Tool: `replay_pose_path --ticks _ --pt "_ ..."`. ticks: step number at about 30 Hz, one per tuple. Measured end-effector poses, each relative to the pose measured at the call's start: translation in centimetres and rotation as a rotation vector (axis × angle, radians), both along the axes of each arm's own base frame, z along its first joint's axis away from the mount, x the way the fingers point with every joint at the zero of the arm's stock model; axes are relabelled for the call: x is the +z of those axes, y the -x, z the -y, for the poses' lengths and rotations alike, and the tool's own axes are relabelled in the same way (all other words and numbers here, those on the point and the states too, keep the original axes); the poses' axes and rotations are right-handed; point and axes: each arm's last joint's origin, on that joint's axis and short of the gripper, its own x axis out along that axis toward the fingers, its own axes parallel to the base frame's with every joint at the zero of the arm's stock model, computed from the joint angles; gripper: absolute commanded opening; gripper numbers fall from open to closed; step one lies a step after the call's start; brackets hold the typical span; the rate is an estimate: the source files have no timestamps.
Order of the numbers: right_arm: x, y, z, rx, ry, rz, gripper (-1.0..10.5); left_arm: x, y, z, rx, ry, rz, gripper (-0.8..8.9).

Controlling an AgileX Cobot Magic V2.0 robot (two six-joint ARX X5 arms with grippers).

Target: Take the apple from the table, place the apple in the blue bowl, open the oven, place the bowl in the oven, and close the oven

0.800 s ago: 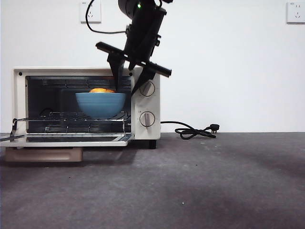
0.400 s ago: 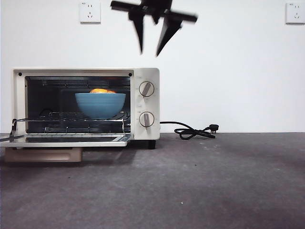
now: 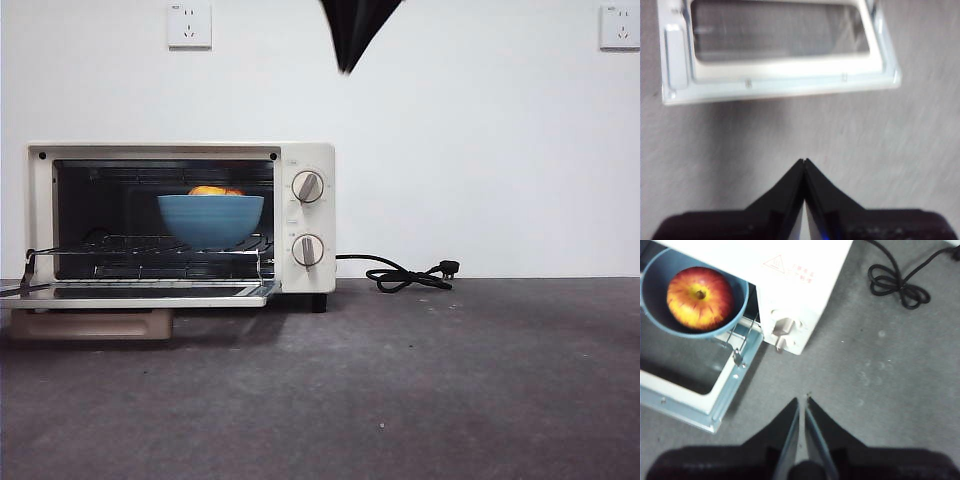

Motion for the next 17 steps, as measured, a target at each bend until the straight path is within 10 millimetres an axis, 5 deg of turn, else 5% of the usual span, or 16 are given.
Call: replay_pose_path --ticks 10,17 --pt "7.7 6.1 5.9 0.034 -0.075 0.177 0.3 -3.4 -3.7 -6.1 0.206 0.154 -0.124 -0.09" --pt "6.8 8.7 8.2 0.017 -0.012 0.167 0.3 -5.8 -5.4 -8.2 0.263 0.177 -0.19 -0.09"
